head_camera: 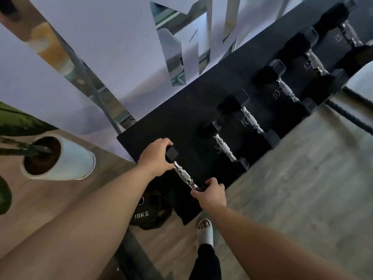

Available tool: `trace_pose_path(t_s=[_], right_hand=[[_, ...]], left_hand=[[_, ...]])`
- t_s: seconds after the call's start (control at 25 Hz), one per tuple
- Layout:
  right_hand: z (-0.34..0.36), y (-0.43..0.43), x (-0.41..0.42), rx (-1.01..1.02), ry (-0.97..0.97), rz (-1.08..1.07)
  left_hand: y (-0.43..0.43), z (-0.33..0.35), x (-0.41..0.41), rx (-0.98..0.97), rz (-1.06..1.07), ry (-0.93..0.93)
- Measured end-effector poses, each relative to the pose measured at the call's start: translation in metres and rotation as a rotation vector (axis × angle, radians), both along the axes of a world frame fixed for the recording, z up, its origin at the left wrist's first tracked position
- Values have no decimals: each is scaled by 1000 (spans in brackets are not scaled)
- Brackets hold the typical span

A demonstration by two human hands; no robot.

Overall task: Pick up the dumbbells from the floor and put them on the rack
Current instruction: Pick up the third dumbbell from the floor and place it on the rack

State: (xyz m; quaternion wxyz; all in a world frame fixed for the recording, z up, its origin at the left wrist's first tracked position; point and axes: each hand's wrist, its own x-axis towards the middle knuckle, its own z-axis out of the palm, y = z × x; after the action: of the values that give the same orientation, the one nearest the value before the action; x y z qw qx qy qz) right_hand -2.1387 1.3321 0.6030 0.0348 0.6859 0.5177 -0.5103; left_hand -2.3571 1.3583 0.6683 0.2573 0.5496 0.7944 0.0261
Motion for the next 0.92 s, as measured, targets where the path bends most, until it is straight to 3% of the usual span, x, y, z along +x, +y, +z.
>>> trace_pose_path(t_s=[0.24,0.52,0.76,0.92], right_hand=[[-8,-11,13,136,-123,396],[-14,-7,16,104,-165,573],[-47,-5,1,193,-244,838],[-52,4,2,185,-186,827]], left_hand=[[-19,-32,5,-147,-9,-6],[-19,-35,9,-212,-46,31],[-23,-57,10,-95,30,69],[-21,-57,9,-48,13,52]])
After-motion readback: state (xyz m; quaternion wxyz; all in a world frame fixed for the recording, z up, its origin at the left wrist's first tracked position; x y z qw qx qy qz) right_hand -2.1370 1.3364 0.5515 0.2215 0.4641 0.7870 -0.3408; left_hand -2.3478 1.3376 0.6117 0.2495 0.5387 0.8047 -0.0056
